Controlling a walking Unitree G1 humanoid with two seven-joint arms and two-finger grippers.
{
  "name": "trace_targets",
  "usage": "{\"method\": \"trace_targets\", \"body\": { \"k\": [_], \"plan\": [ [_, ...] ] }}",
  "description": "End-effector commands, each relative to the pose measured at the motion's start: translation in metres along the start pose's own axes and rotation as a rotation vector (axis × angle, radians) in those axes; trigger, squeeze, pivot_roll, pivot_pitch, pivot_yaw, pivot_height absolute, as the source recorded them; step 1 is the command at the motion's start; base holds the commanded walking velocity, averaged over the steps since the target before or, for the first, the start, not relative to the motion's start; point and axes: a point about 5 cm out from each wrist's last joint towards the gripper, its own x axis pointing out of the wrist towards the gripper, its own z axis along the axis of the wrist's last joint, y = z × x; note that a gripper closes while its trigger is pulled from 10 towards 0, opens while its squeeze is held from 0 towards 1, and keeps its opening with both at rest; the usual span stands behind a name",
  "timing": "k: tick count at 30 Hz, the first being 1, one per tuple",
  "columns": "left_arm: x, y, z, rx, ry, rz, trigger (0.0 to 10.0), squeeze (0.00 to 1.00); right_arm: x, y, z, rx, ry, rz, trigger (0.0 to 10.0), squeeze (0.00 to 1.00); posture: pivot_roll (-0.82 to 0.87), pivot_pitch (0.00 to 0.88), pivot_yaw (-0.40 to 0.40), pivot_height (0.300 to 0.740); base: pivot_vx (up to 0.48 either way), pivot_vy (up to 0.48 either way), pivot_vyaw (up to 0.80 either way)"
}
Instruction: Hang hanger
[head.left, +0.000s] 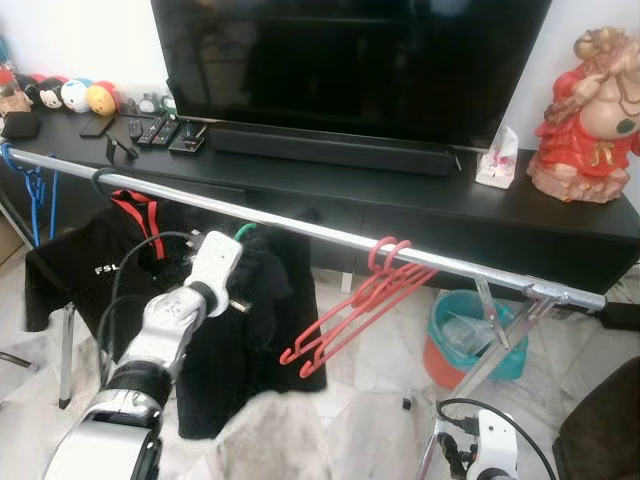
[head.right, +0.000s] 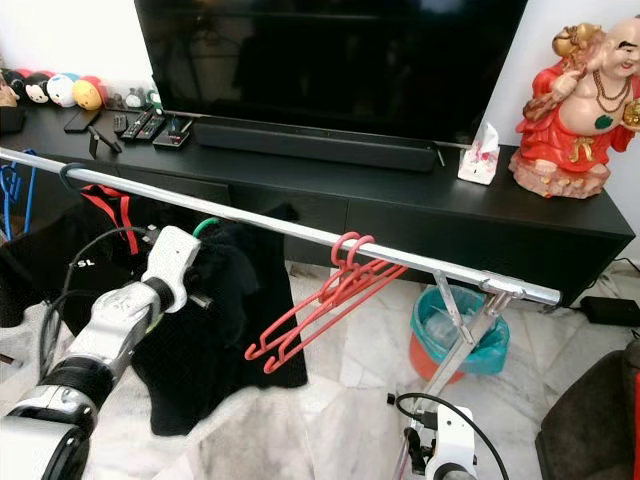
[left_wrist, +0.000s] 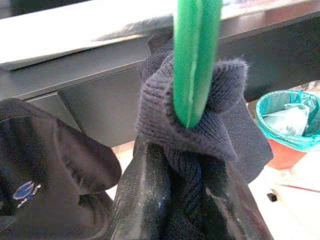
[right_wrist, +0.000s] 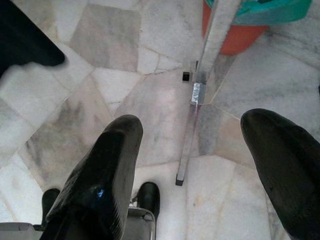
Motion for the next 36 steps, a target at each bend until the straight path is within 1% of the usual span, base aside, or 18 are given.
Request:
{"method": "trace_targets", "body": {
  "k": [1, 5, 11, 17, 23, 26, 36],
  "plan": [
    [0.007, 0.003, 0.011, 0.015, -0.002, 0.025, 10.0, 0.0, 0.0, 0.0, 0.001, -0.002, -0.004, -0.002, 10.0, 0.0, 0.0, 0.0, -0.016, 0.74, 0.0, 0.0, 0.0],
    [0.011, 0.003, 0.013, 0.02, 0.022, 0.038, 10.0, 0.0, 0.0, 0.001, 0.001, 0.0, -0.005, -0.001, 10.0, 0.0, -0.01, 0.0, -0.012, 0.74, 0.0, 0.0, 0.0],
    [0.021, 0.011, 0.025, 0.018, 0.08, 0.126, 10.0, 0.0, 0.001, 0.001, 0.002, 0.004, -0.008, -0.005, 10.0, 0.0, -0.01, 0.0, 0.0, 0.74, 0.0, 0.0, 0.0],
    [0.025, 0.011, 0.031, 0.005, 0.101, 0.156, 10.0, 0.0, 0.001, 0.001, 0.002, 0.003, -0.01, -0.004, 10.0, 0.0, -0.02, 0.0, 0.003, 0.74, 0.0, 0.0, 0.0],
    [0.029, 0.009, 0.035, -0.003, 0.105, 0.162, 10.0, 0.0, 0.001, 0.002, 0.002, 0.003, -0.012, -0.002, 10.0, 0.0, -0.02, 0.0, 0.008, 0.74, 0.0, 0.0, 0.0],
    [0.032, 0.003, 0.035, -0.022, 0.111, 0.154, 10.0, 0.0, 0.0, 0.002, 0.002, 0.005, -0.012, -0.004, 10.0, 0.0, -0.03, 0.0, 0.012, 0.74, 0.0, 0.0, 0.0],
    [0.037, -0.003, 0.04, -0.009, 0.125, 0.143, 10.0, 0.0, -0.001, 0.002, -0.002, 0.01, -0.008, -0.006, 10.0, 0.0, -0.05, 0.0, 0.027, 0.74, 0.0, 0.0, 0.0]
  ]
}}
